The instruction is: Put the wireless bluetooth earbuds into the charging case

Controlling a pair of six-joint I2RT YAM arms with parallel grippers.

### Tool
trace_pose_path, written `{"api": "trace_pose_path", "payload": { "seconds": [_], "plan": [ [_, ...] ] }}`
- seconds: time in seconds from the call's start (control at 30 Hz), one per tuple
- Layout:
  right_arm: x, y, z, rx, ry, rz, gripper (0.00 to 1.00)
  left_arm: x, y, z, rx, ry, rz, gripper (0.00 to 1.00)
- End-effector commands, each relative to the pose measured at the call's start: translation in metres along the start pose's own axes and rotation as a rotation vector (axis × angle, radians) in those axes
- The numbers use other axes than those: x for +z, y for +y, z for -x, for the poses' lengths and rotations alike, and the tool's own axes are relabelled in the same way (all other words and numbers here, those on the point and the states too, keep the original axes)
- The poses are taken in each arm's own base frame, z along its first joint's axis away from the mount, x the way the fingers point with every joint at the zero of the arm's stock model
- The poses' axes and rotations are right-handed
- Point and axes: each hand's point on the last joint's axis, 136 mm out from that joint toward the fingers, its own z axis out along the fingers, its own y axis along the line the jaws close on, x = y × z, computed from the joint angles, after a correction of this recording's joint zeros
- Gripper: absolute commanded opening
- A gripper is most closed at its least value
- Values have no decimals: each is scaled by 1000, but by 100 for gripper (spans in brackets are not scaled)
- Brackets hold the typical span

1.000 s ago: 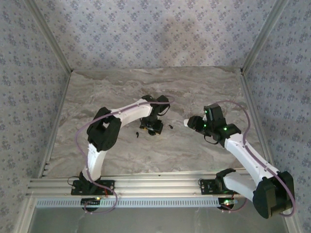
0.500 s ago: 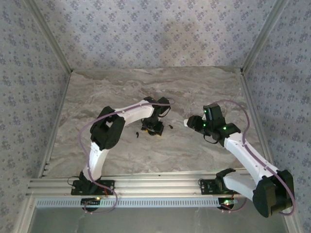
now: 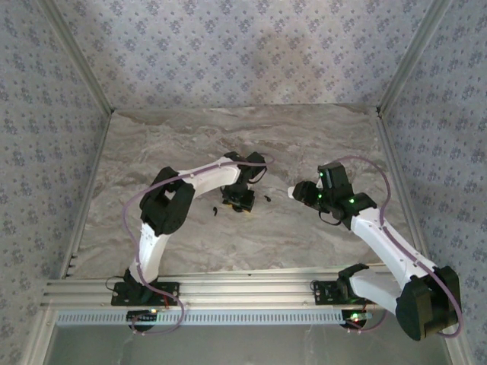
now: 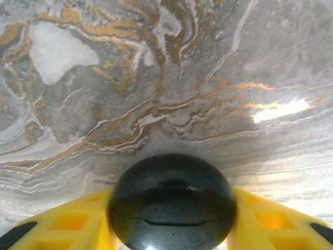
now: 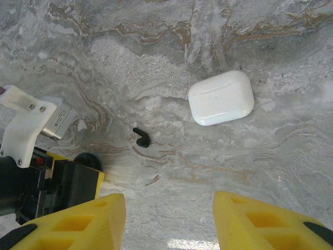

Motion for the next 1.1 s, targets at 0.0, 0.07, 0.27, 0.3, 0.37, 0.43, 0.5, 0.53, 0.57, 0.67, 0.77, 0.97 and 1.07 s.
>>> {"api": "trace_pose_path", "payload": {
  "seconds": [0.0,0.07,0.27,0.3,0.37,0.43,0.5,0.53,0.57,0.67,0.77,0.97,1.07],
  "plan": [
    [-6,11,4,-44,-4,48,50,-16,12,-5,24,-42,31,39],
    [-8,13,6,-38,-2,60,49,-26,10,-5,46,-90,14,36],
    [-1,23,0,-91,53,131,49,-53,-8,-8,212,-272,-83,31],
    [0,24,-2,-93,67,145,49,-57,-13,-8,241,-306,-112,31],
    [0,30,-2,-107,83,187,48,-65,-25,-11,312,-395,-185,31],
    [-2,35,-2,-124,92,222,48,-73,-36,-15,388,-477,-269,31],
    [-5,40,-5,-145,111,264,48,-83,-48,-18,465,-560,-339,31],
    [-6,44,-8,-158,125,293,48,-88,-53,-21,505,-596,-370,31],
    [-8,49,-13,-172,144,329,48,-94,-58,-23,545,-634,-402,31],
    [-13,66,-25,-183,187,477,48,-105,-67,-30,657,-721,-451,31],
    [-16,76,-34,-167,203,568,48,-110,-75,-40,776,-782,-474,31],
    [-24,91,-53,-218,246,658,46,-113,-82,-54,949,-836,-461,31],
    [-26,98,-63,-243,270,678,46,-115,-83,-53,966,-842,-459,32]
  ]
}}
